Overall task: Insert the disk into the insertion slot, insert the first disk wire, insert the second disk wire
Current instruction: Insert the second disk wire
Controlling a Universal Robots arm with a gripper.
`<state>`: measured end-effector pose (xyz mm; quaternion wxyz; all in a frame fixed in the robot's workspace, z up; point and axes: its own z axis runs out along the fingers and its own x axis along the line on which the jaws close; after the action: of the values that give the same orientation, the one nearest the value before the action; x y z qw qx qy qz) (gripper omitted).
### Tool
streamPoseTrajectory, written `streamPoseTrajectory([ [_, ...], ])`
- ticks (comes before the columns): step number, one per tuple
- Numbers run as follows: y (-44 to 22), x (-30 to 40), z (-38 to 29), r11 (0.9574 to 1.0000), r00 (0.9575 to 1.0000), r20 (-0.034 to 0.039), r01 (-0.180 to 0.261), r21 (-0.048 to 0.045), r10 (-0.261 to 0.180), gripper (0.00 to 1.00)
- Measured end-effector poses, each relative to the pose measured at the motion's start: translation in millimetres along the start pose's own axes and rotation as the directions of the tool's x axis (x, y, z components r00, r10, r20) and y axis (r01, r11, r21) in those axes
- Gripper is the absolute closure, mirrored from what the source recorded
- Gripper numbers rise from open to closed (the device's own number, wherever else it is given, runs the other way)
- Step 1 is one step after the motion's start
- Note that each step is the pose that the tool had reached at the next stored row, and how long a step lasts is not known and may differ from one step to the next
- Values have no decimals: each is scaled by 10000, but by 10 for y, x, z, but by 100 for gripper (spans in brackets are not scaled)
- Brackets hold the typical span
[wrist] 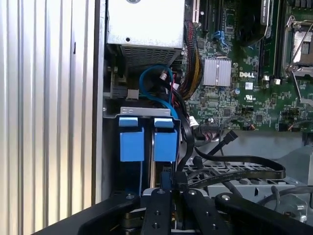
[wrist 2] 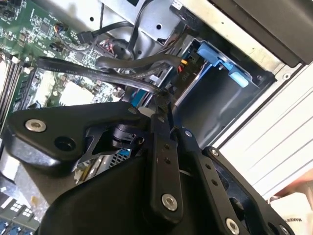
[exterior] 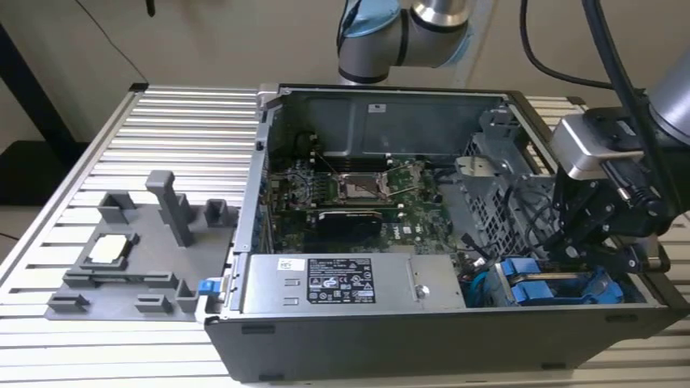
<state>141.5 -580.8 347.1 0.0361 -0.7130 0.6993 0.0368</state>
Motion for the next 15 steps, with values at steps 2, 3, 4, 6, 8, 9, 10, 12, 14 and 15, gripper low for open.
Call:
streamPoseTrajectory([
  [2, 1, 1, 11, 9998, 9998, -1, -206, 21, 206, 84],
  [3, 1, 2, 15, 9996, 9996, 0, -272, 28, 272, 84],
  [4, 1, 2, 20, 9995, 9995, 1, -316, 33, 316, 84],
  [6, 1, 4, 35, 9991, 9991, 2, -426, 44, 426, 84],
  [8, 1, 5, 48, 9984, 9984, 2, -560, 58, 560, 84],
  [9, 1, 6, 54, 9981, 9981, 1, -620, 64, 620, 84],
  [10, 1, 7, 59, 9977, 9977, -2, -672, 70, 672, 84],
  [12, 1, 9, 79, 9970, 9971, 10, -766, 79, 766, 84],
  [14, 1, 10, 93, 9963, 9963, 5, -860, 89, 860, 84],
  [15, 1, 12, 102, 9958, 9959, 3, -908, 94, 908, 84],
])
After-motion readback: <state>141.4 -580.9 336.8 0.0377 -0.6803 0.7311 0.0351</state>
